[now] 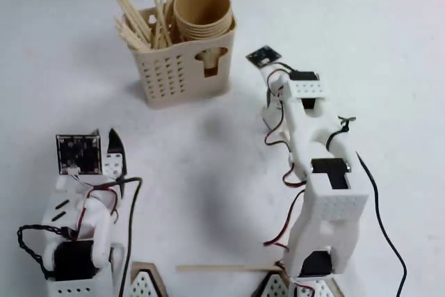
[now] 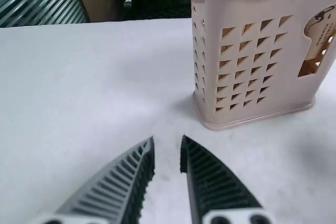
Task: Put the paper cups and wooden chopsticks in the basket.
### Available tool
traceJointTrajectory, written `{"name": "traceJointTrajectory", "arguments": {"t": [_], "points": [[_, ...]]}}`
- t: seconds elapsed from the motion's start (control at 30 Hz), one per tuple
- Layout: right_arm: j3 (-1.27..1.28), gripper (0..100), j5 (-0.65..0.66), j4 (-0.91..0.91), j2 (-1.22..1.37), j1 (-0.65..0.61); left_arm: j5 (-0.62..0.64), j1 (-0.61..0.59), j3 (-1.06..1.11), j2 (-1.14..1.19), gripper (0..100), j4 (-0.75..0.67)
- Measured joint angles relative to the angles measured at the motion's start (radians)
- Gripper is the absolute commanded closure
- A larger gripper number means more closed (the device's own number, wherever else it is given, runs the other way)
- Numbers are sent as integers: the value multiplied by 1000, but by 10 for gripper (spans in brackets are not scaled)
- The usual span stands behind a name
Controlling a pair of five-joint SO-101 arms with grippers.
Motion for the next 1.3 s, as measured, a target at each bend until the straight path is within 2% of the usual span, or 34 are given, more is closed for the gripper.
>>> {"name": "traceJointTrajectory", "arguments": {"t": [0.17,0.4,0.6,0.73,0.97,1.3], "points": [[-18,981,0,164,-101,-3,0,0,0,0,902,0],[-26,981,-6,285,-436,-9,0,0,0,0,902,0],[-40,981,-149,270,-775,-127,-5,0,0,0,902,0],[-95,981,-250,206,-918,-247,-6,0,0,0,902,0],[-199,981,-416,-15,-948,-382,-6,0,0,0,902,0],[-203,981,-446,-523,-861,-503,-6,0,0,0,902,0]]}}
